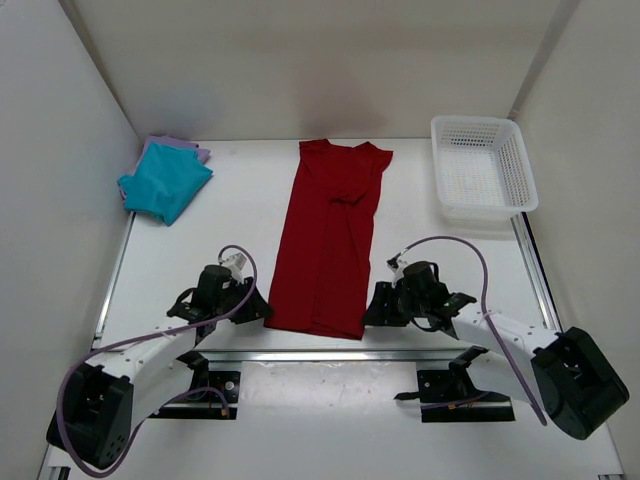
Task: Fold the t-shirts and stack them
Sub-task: Grab the bottom of the folded rectangular tshirt with both arms, then fold the folded rectangular tshirt in 1/3 of the way
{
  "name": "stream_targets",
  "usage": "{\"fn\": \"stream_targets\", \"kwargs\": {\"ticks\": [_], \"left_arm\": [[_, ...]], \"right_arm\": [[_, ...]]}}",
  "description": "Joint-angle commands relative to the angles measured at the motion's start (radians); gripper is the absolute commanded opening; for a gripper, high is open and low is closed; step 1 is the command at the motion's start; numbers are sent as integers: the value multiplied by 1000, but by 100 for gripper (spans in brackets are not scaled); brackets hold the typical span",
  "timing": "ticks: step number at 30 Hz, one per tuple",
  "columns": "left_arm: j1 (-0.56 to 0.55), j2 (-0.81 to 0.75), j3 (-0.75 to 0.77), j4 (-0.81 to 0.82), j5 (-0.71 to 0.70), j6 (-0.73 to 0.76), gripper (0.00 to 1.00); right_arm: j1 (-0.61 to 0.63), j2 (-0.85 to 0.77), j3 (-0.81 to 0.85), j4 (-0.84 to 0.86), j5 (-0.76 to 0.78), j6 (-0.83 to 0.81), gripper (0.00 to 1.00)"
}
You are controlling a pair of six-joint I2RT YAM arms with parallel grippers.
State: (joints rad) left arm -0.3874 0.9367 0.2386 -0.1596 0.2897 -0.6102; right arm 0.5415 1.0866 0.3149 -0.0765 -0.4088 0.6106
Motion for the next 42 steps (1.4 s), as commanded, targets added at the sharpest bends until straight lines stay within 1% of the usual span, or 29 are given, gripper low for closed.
{"fn": "stream_targets", "kwargs": {"ticks": [1,2,4,6,7,8,9,10,11,12,13,15,17,18,19,20,21,23,24,25,26,28,29,31,33,34,37,38,42], "left_arm": [[-13,5,-29,-40,14,9,45],[-21,16,-33,-29,17,3,41],[-48,43,-42,3,58,-16,28],[-64,40,-53,12,81,-29,22],[-73,37,-55,14,80,-36,16],[-74,22,-53,-3,72,-27,13],[-74,13,-53,-20,74,-33,9],[-76,-7,-56,-12,78,-28,2],[-67,-28,-62,-26,83,-36,0],[-62,-38,-55,-50,83,-42,0],[-58,-67,-51,-67,89,-43,0],[-56,-117,-48,-133,120,-56,0],[-59,-220,-38,-202,170,-69,0],[-61,-240,-29,-265,186,-80,0],[-48,-289,-12,-290,216,-91,0],[-53,-292,35,-355,220,-85,0],[-71,-286,68,-374,235,-94,0],[-71,-279,128,-337,256,-129,0],[-55,-257,178,-318,264,-134,0],[-53,-247,204,-279,263,-137,0],[-30,-227,253,-262,235,-128,0],[19,-182,301,-149,220,-143,0],[42,-144,335,-118,207,-149,0],[65,-52,350,33,220,-193,0],[65,99,408,87,174,-204,0],[68,137,422,138,184,-213,0],[68,347,536,207,109,-218,0],[79,414,579,238,106,-223,0],[110,612,712,245,75,-215,0]], "right_arm": [[66,-11,-51,4,38,84,45],[78,-11,-59,13,30,106,45],[93,7,-80,70,7,130,43],[118,25,-74,70,16,152,43],[126,26,-80,99,2,158,41],[126,33,-88,124,1,170,41],[127,24,-97,133,1,193,37],[124,29,-109,151,-10,195,31],[129,32,-112,167,-24,199,25],[132,32,-115,169,-30,207,11],[146,18,-112,152,-15,216,1],[178,-31,-114,103,16,239,0],[199,-130,-120,-1,27,250,0],[219,-152,-123,-29,30,265,0],[224,-231,-125,-75,40,281,0],[219,-296,-120,-130,35,290,0],[212,-351,-111,-179,34,287,0],[169,-402,-83,-222,12,259,0],[129,-419,-64,-245,-5,249,0],[56,-419,-33,-243,-24,192,0],[19,-397,1,-255,-54,134,0],[-137,-328,47,-211,-134,54,0],[-168,-268,87,-178,-171,8,0],[-247,-156,159,-146,-177,-58,0],[-282,8,290,-114,-188,-121,0],[-291,47,324,-102,-188,-136,0],[-351,258,507,-62,-189,-156,0],[-365,325,538,-51,-186,-167,0],[-413,517,741,-65,-213,-193,0]]}}
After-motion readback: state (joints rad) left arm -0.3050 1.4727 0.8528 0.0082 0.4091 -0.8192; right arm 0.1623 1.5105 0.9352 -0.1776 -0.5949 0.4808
